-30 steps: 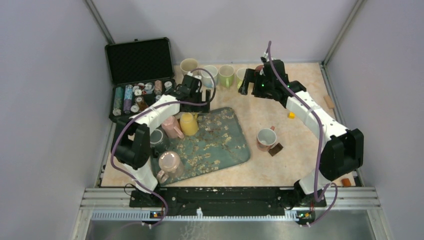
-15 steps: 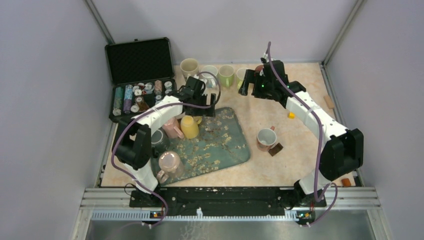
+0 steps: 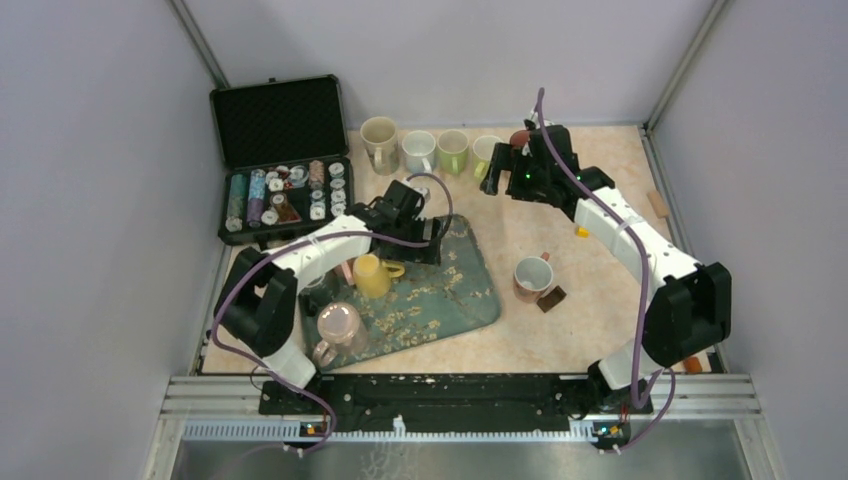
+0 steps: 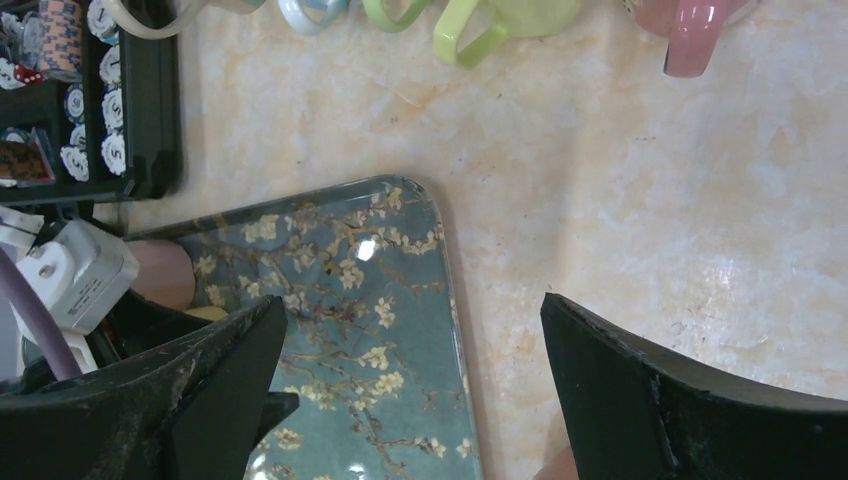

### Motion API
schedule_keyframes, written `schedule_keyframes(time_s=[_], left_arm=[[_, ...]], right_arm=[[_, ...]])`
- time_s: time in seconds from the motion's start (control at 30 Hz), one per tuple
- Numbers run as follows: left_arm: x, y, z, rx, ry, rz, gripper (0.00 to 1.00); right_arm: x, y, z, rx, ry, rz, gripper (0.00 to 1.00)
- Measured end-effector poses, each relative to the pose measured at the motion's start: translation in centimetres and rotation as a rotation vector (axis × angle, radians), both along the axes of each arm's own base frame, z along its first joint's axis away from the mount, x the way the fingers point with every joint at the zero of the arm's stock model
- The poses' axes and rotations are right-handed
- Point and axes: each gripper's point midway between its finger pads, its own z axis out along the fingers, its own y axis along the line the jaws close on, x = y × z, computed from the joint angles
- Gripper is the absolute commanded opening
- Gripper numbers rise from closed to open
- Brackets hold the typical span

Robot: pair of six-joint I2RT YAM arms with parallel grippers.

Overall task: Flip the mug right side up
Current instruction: Move the cup to the tray.

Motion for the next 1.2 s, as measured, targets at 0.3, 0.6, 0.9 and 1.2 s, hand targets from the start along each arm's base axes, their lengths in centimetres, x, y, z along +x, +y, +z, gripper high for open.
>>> schedule_keyframes(time_s=[0.3,0.6,0.9,1.2], left_arm=[[-1.0,0.8,4.6,-0.026,-0.085,0.042,0.98],[-2.2,6.6,10.5,0.043,-0.238,0.247,0.98],[-4.6,12.2,8.0,0.101,-0.167,0.396,0.98],[-4.9,11.1,5.6,0.056,-0.076,0.382,0.98]], right_arm=[[0.0,-0.1,-0.2,-0.001,-0.004,-0.002,0.99],[-0.1,0.2,-0.2,0.008,-0.005,0.012,0.99],[-0.3,0.7,-0.1,0.025,-0.001,0.036,0.99],[-0.5,1.0,-0.1,0.026,-0.001,0.045,0.99]])
